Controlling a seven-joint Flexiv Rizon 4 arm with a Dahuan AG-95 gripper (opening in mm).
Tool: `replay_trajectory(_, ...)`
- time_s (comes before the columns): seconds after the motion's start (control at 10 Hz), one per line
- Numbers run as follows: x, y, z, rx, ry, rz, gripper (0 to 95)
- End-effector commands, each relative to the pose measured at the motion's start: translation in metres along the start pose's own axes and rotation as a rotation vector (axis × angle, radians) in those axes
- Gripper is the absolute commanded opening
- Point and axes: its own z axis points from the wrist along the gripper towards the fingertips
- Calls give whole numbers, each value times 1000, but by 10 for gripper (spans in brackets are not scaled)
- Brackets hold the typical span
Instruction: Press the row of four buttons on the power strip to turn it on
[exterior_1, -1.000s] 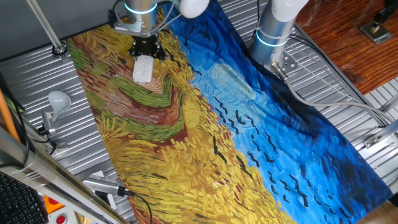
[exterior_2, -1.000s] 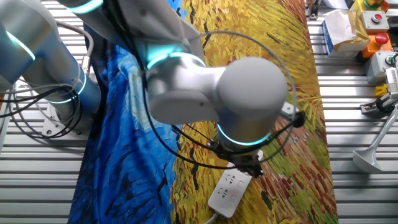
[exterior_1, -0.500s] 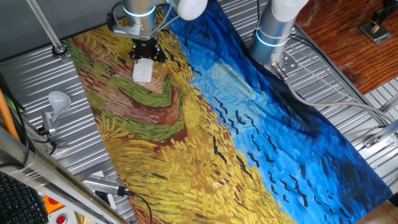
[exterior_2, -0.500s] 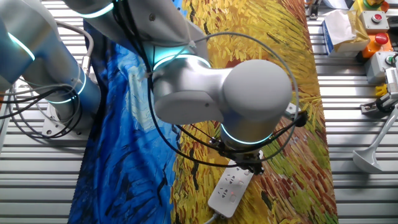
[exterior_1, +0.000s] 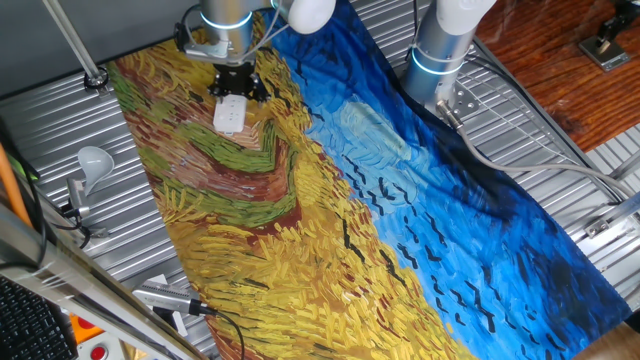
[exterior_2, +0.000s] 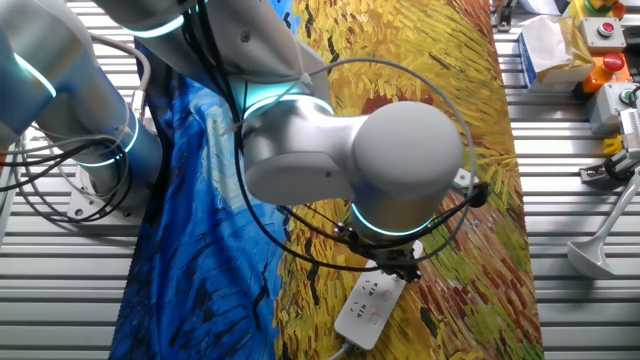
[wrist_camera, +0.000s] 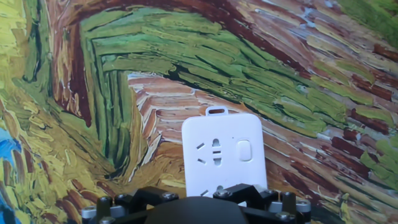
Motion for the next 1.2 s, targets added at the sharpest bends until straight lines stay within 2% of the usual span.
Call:
replay_trajectory(0.1, 1, 1, 1, 5, 1, 1, 950)
replay_trajectory(1.2, 1, 0, 8, 20, -2, 1, 950)
